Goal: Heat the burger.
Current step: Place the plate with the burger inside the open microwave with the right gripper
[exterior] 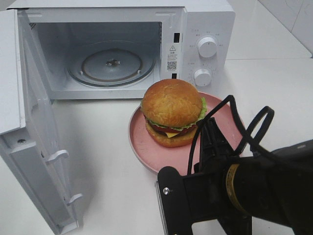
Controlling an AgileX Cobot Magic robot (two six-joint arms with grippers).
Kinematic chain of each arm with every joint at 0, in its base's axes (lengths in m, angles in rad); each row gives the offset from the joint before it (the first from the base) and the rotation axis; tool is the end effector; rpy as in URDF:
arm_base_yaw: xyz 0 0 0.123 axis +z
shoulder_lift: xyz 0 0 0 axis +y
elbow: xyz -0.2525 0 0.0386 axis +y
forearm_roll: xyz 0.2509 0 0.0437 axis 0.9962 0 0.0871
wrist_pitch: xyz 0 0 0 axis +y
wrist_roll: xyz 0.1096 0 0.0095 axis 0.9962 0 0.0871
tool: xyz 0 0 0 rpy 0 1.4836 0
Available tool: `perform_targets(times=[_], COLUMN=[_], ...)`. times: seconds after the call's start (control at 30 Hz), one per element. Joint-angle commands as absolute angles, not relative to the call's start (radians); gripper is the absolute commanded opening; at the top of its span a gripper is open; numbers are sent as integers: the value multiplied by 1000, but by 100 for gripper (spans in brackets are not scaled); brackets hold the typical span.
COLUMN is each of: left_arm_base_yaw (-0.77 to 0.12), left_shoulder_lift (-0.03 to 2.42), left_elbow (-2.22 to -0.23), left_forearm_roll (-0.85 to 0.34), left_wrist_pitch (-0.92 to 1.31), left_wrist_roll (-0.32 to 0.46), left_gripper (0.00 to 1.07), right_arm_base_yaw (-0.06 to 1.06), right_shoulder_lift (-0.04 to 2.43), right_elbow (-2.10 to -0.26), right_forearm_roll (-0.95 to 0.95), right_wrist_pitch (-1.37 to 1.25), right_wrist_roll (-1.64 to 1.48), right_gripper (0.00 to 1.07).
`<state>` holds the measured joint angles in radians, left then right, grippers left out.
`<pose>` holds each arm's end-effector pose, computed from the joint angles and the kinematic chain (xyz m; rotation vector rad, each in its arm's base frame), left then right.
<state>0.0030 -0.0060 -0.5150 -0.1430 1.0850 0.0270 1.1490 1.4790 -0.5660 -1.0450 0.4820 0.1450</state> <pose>0.0403 -0.0137 0.2731 0.0350 2.0424 -0.1523 0.1428 0.2104 0.1171 -2.0845 1.5051 -0.4346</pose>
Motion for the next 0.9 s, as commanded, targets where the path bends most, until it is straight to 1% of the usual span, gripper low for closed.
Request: perform_targets(times=[0.03, 0.07, 0.3, 0.43, 0.47, 0.53, 0.57, 0.63, 0.67, 0.7, 0.73, 0.8, 0.83, 0.87, 0.9], left_arm_base_yaw=[-2, -2, -2, -2, -2, -2, -2, -2, -2, -2, -2, -2, -2, -2, -2], left_shoulder_lift=[-24, -24, -24, -24, -24, -24, -24, -24, -24, -24, -24, -24, -24, -24, -24], left_elbow=[-515, -515, -515, -515, -515, -515, -515, -515, -515, -515, -515, -515, -515, -515, -515], left_forearm_roll=[-142, -142, -142, -142, -142, -142, -142, -142, -142, -142, -142, -142, -142, -142, -142], left_wrist_pitch=[1071, 1071, 1071, 1071, 1071, 1071, 1071, 1071, 1071, 1071, 1071, 1071, 1071, 1071, 1071], left_wrist_roll=[29, 29, 29, 29, 29, 29, 29, 29, 29, 29, 29, 29, 29, 29, 29], left_gripper=[98, 98, 98, 98, 98, 98, 98, 98, 98, 98, 98, 98, 98, 98, 98], right_arm_base_yaw=[1111, 1077, 1000, 938, 938, 899, 899, 865, 865, 843, 843, 813, 813, 795, 795], right_shoulder_lift=[1468, 1468, 1468, 1468, 1468, 1468, 1468, 1468, 1468, 1468, 1468, 1468, 1468, 1468, 1468], right_elbow=[-572, -572, -572, -598, -598, -619, -619, -638, -638, -646, -646, -653, -653, -653, -653], right_forearm_roll=[-1090, -1090, -1081, -960, -960, -900, -900, -808, -808, -744, -744, -627, -627, -535, -535], right_wrist_pitch=[454, 418, 296, 253, 253, 244, 244, 234, 234, 219, 219, 193, 193, 172, 172], right_wrist_roll=[76, 20, -164, -341, -341, -468, -468, -598, -598, -687, -687, -842, -842, -941, -941], right_gripper=[0, 0, 0, 0, 0, 0, 0, 0, 0, 0, 0, 0, 0, 0, 0])
